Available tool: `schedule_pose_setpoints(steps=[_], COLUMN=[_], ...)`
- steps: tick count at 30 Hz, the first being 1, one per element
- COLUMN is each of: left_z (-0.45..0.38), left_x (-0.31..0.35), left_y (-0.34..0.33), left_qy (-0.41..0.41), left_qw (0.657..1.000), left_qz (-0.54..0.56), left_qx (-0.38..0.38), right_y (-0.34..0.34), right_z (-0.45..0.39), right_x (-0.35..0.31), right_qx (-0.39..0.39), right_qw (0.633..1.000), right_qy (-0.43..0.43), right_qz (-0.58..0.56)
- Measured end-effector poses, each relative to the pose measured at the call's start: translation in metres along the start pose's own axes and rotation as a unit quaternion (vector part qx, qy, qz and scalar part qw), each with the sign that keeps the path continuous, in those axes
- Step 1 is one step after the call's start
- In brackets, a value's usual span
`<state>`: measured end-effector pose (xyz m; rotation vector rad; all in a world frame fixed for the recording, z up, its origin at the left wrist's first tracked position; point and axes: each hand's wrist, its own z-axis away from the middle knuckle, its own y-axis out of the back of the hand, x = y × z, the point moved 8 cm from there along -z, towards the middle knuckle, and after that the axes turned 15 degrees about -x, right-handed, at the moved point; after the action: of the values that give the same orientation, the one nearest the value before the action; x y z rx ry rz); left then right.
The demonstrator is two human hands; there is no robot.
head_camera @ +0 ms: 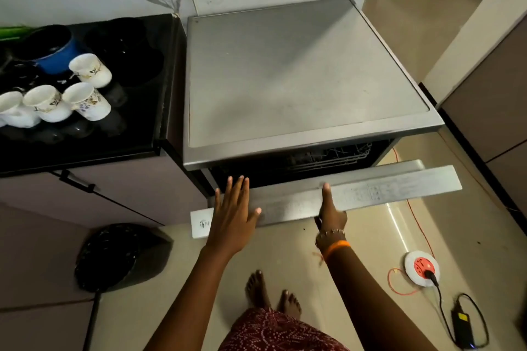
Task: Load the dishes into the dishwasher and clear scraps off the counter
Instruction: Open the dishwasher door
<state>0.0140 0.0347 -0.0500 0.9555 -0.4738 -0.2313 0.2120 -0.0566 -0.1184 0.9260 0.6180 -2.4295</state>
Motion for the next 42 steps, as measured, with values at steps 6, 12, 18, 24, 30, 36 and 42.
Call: schedule_pose_setpoints(steps=[6, 12, 18, 24, 30, 36, 42], left_z=[0.008, 0.039, 0.070, 0.114, 0.155, 0.169, 0.150], left_x=[0.007, 0.008, 0.008, 0.012, 0.005, -0.006, -0.023], left_y=[-0.074, -0.136, -0.185, -0.245, -0.325, -0.411, -0.472], left_qy=[0.017, 0.006, -0.003, -0.022, 0.013, 0.065, 0.096], left_qw=[0.985, 0.970, 0.964, 0.968, 0.942, 0.917, 0.934], left_qz=[0.048, 0.038, 0.040, 0.009, 0.058, 0.092, 0.150], left_qx=[-0.167, -0.239, -0.261, -0.251, -0.332, -0.382, -0.311], right_y=[0.103, 0.086, 0.071, 0.119, 0.177, 0.245, 0.291], right_z=[0.042, 0.079, 0.080, 0.090, 0.100, 0.082, 0.055], right_x=[0.028, 0.015, 0.098, 0.152, 0.221, 0.315, 0.386], right_qx=[0.079, 0.032, -0.142, -0.125, -0.187, -0.220, -0.229], right_qw=[0.986, 0.817, 0.598, 0.521, 0.432, 0.393, 0.400], right_qy=[0.035, 0.271, 0.193, 0.117, -0.013, -0.117, -0.144], right_qz=[0.143, 0.508, 0.765, 0.836, 0.882, 0.885, 0.876])
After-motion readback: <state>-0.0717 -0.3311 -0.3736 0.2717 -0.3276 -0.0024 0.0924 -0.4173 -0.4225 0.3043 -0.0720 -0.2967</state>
